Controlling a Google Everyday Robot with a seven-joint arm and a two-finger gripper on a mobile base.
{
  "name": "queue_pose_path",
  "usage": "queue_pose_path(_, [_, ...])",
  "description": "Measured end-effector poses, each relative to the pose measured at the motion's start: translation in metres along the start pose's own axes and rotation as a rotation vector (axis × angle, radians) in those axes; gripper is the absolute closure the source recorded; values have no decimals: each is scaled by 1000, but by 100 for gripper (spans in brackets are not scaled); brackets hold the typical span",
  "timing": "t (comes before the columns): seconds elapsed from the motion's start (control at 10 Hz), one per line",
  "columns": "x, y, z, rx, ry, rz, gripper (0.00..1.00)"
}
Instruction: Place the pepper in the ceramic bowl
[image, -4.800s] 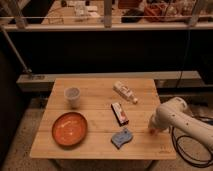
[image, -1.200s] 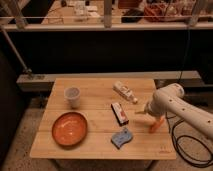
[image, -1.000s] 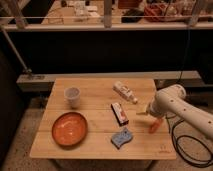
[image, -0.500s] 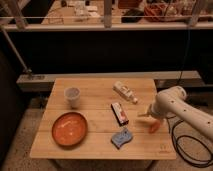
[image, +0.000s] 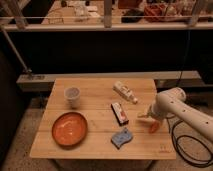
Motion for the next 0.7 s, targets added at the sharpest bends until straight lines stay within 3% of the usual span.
queue_pose_path(0.7, [-6,-1,12,16,-17,37,20])
